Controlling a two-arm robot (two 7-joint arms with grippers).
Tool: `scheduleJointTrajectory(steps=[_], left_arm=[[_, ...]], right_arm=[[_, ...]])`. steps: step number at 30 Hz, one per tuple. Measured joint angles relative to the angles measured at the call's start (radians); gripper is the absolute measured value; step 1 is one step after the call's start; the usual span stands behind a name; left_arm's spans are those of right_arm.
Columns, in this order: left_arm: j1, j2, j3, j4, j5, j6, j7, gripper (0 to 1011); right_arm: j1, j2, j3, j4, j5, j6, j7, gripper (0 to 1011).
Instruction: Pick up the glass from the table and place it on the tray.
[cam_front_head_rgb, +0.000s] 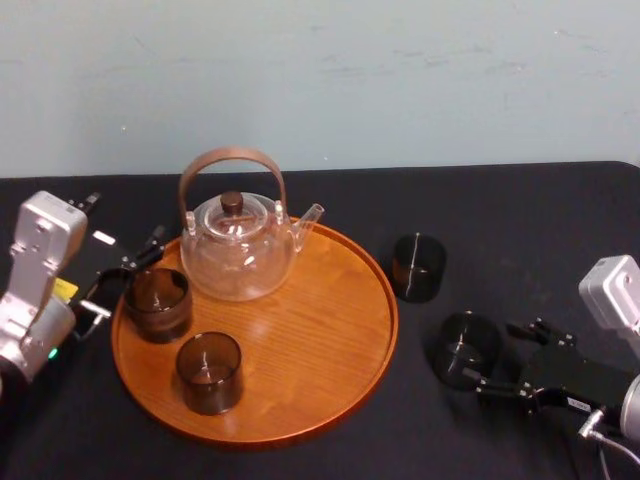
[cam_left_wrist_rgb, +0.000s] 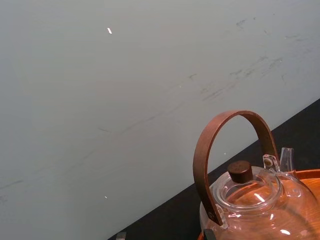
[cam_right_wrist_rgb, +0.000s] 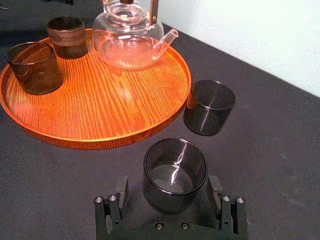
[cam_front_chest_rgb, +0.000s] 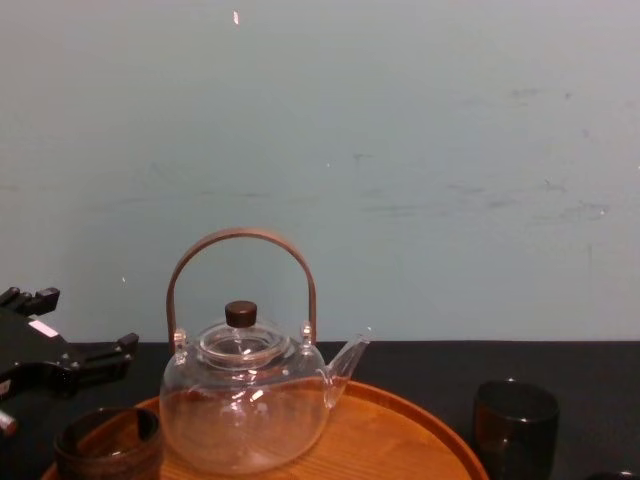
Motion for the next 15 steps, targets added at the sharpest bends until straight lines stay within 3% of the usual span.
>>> scheduleJointTrajectory(steps=[15], left_arm=[[0.000,0.000,0.000,0.000,0.000,0.000,0.000,1001]], right_arm=[[0.053,-0.017,-0.020,0.022,0.018,0.076,0.006,1002]])
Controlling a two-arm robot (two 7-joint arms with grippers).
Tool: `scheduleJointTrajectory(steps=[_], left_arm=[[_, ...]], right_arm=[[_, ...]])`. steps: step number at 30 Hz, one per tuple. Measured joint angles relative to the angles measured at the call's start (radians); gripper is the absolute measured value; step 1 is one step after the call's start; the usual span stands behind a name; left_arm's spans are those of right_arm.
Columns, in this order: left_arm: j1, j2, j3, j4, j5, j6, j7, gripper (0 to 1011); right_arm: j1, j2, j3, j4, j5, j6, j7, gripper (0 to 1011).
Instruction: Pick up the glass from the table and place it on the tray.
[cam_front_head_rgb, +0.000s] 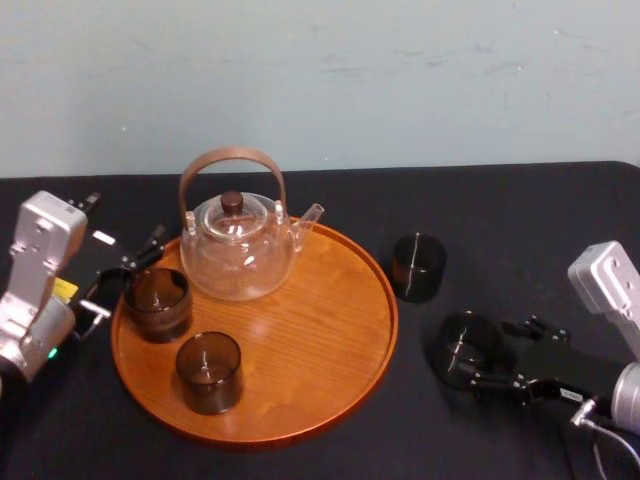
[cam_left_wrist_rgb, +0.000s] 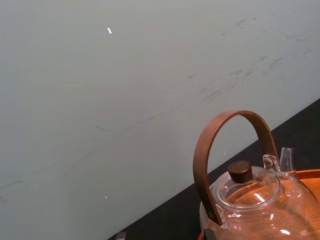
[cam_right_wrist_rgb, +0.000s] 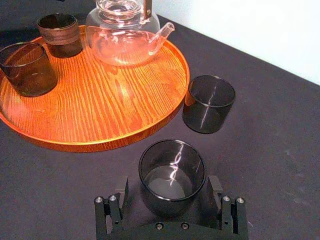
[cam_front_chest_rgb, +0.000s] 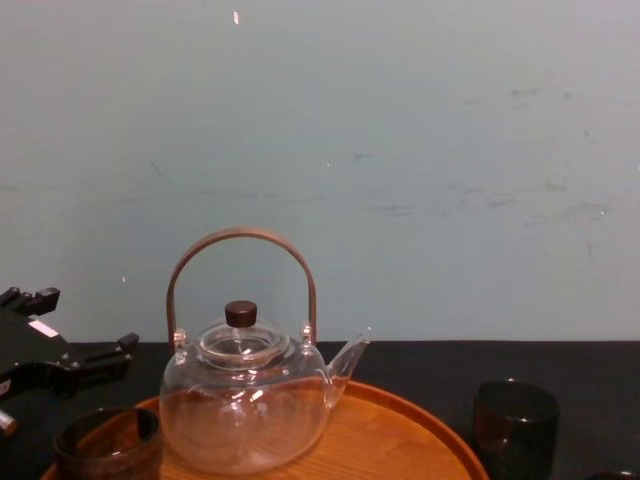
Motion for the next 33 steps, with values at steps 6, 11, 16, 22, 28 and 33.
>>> scheduleJointTrajectory(steps=[6,11,16,22,28,33], left_arm=[[0.000,0.000,0.000,0.000,0.000,0.000,0.000,1001],[0.000,0.000,0.000,0.000,0.000,0.000,0.000,1001],[0.000,0.000,0.000,0.000,0.000,0.000,0.000,1001],[0.000,0.000,0.000,0.000,0.000,0.000,0.000,1001],[0.000,0.000,0.000,0.000,0.000,0.000,0.000,1001],[0.000,0.000,0.000,0.000,0.000,0.000,0.000,1001]], right_arm=[[0.029,-0.006,-0.017,0.021,0.001,0.010,0.005,1002],[0.056,-0.013,-0.032,0.043,0.000,0.019,0.009,1002],[0.084,-0.022,-0.049,0.067,-0.002,0.023,0.012,1002],[0.105,-0.029,-0.063,0.085,-0.006,0.027,0.013,1002],[0.122,-0.034,-0.076,0.098,-0.012,0.027,0.017,1002],[0.131,-0.035,-0.087,0.100,-0.022,0.024,0.017,1002]])
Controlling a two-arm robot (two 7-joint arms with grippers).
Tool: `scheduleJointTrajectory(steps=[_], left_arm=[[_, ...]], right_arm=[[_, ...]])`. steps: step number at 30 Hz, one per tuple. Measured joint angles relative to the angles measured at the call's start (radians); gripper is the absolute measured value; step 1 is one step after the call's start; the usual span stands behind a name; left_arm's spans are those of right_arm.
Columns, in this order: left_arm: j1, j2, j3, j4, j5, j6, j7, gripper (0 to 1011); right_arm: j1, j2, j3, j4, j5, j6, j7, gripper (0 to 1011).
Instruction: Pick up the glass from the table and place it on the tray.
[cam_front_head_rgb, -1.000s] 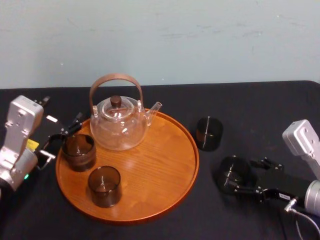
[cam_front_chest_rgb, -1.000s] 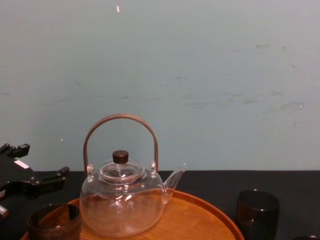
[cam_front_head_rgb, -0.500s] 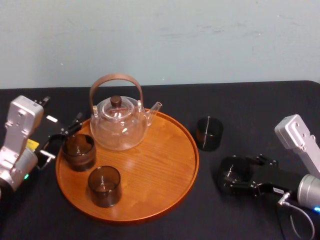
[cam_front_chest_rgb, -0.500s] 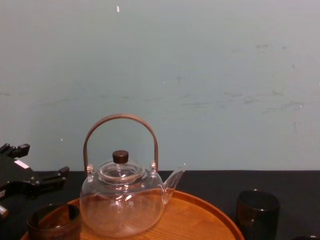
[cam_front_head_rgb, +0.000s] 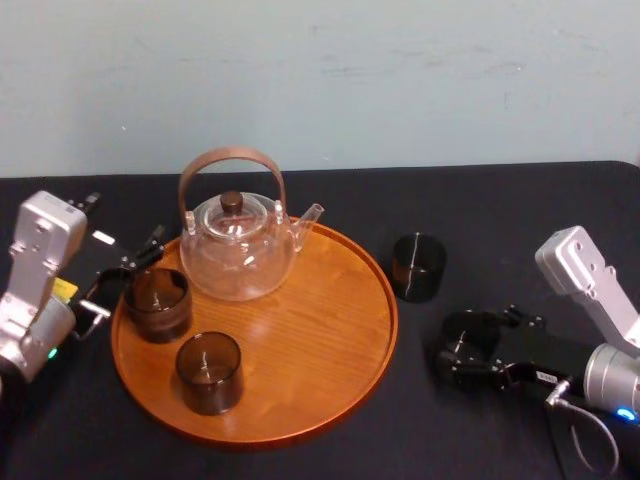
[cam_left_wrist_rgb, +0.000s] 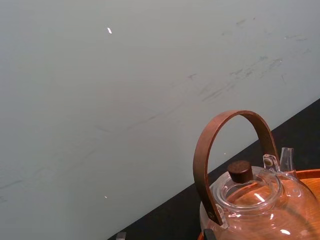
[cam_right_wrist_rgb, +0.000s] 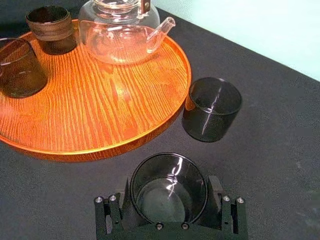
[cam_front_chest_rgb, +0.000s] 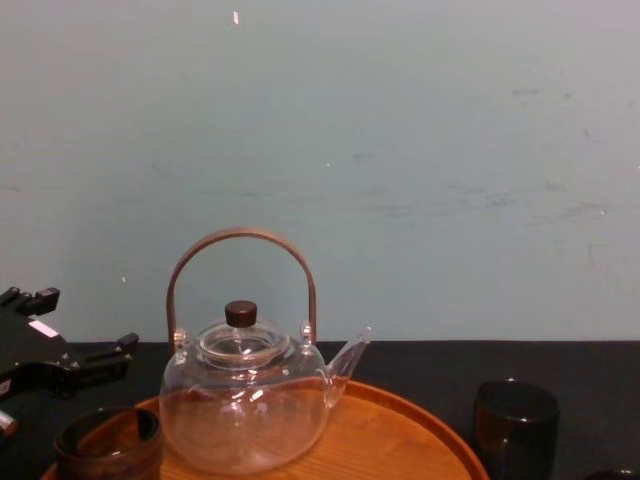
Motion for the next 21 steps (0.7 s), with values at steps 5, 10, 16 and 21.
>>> scheduleJointTrajectory(steps=[5,10,16,21], left_arm=[[0.000,0.000,0.000,0.000,0.000,0.000,0.000,1001],[0.000,0.000,0.000,0.000,0.000,0.000,0.000,1001],[0.000,0.000,0.000,0.000,0.000,0.000,0.000,1001],[0.000,0.000,0.000,0.000,0.000,0.000,0.000,1001]], right_arm=[[0.000,0.001,-0.002,-0.001,-0.004,-0.002,-0.001,1002],[0.000,0.001,0.000,-0.001,-0.004,-0.002,-0.001,998],[-0.001,0.001,0.001,-0.002,-0.001,-0.002,-0.001,904],[-0.001,0.001,0.002,-0.002,0.000,-0.002,-0.001,903]])
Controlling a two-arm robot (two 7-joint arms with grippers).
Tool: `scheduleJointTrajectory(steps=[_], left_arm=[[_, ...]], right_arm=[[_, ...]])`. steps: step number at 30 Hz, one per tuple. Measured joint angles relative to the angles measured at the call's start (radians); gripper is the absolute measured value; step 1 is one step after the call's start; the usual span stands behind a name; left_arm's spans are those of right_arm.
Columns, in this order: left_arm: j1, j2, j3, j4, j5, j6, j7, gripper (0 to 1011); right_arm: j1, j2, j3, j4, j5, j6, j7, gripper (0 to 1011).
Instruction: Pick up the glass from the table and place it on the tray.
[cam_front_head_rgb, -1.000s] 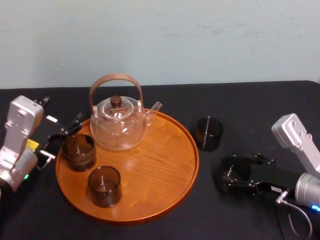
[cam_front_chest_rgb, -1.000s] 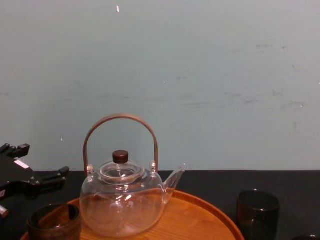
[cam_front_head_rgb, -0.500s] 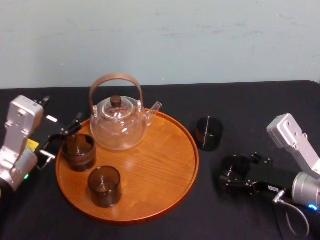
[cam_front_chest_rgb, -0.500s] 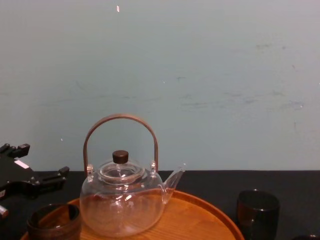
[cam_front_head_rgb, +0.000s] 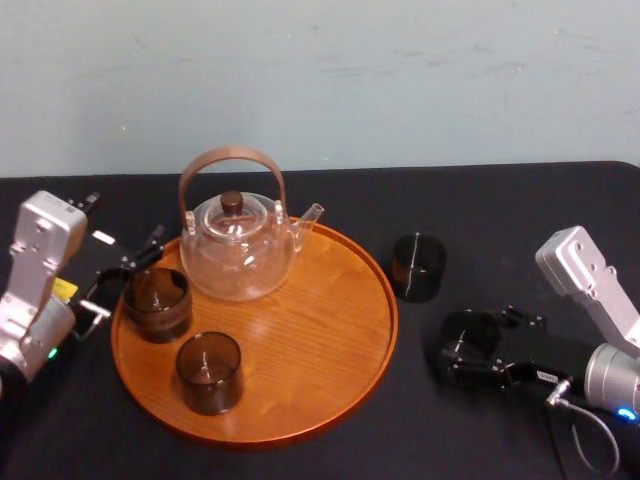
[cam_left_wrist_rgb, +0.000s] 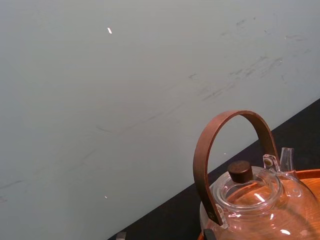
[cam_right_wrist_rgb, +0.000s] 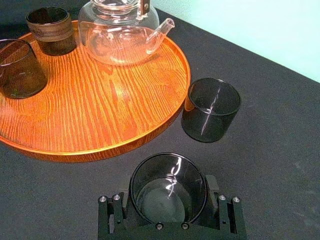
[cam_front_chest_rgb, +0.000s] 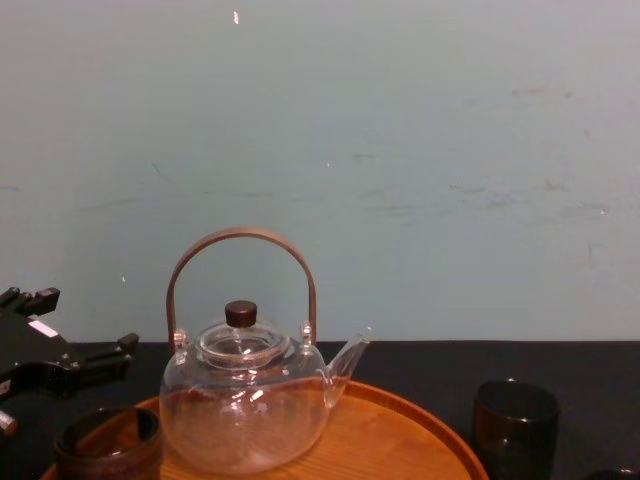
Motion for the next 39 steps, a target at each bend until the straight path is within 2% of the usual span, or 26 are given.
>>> scheduleJointTrajectory(steps=[15,24,33,39], left_arm=[[0.000,0.000,0.000,0.000,0.000,0.000,0.000,1001],[0.000,0.000,0.000,0.000,0.000,0.000,0.000,1001],[0.000,0.000,0.000,0.000,0.000,0.000,0.000,1001],[0.000,0.000,0.000,0.000,0.000,0.000,0.000,1001]], right_arm=[[-0.001,0.000,0.002,0.000,0.002,0.001,0.000,903],[0.003,0.007,0.024,-0.023,0.025,-0.018,0.006,903],[0.059,0.017,0.017,-0.033,0.028,-0.053,0.034,903],[0.122,0.000,-0.021,-0.002,0.009,-0.075,0.056,903]])
